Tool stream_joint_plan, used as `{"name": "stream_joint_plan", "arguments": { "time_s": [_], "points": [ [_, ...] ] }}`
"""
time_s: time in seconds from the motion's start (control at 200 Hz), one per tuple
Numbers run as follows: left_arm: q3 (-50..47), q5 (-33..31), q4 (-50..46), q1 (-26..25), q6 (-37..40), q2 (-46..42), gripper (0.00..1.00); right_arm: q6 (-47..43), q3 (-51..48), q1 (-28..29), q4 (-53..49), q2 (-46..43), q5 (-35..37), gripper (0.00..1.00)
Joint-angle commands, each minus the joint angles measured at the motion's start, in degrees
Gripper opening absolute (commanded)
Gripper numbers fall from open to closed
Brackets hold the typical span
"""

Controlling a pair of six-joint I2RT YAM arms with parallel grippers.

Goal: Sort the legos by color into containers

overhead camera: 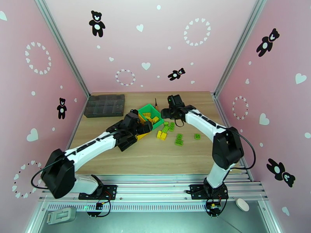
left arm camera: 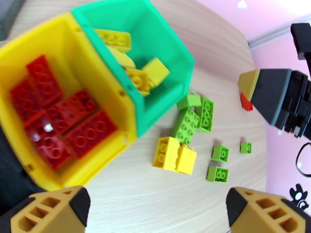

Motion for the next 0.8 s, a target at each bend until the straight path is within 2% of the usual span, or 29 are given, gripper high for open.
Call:
{"name": "stream_joint_plan", "arguments": {
  "time_s": [0.0,0.155,0.501,0.796],
  "points": [
    [3.01,-0.80,1.25,-1.77,1.23,2.32,0.98,0.02,-3.09,-3.29,-0.35,-3.62,2.51,0.78],
    [5.63,-0.58,2.18,-4.30,1.28,5.76,0.98,-0.76,-6.88,-8.59,-0.94,-5.18,5.35,0.85],
    [8.49,1.02,4.26,-8.05,1.03,10.56,0.98,0.03,-11.03,-20.37,0.42,-0.47,5.36,0.86],
    [5.95,1.59,5.98,-8.30,0.51,9.42,0.98,-0.04,-5.78,-23.08,-1.60,7.19,4.58,0.83]
  ]
}}
